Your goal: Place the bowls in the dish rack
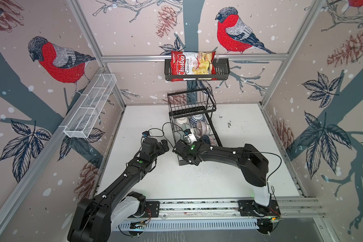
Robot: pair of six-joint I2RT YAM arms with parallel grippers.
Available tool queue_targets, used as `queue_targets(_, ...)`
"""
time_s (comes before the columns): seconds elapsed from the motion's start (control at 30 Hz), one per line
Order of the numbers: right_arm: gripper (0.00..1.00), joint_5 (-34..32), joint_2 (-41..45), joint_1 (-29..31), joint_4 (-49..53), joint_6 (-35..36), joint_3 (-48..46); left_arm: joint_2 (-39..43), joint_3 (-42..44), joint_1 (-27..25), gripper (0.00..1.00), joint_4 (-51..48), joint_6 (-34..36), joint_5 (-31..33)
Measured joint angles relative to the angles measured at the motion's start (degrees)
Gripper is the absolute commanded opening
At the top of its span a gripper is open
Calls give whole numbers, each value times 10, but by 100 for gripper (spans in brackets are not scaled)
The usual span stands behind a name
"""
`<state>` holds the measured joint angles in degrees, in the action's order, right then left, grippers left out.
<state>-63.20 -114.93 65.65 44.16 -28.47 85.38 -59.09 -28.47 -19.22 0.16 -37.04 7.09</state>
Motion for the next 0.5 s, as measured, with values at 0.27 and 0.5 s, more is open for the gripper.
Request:
queue_targets(0.27, 0, -7, -33, 0, 4, 13, 29, -16, 0, 7, 97, 22, 11, -18)
queue_targets(0.5, 0, -24, -54, 4, 24, 10, 41, -11, 2, 9, 96, 29, 15, -26)
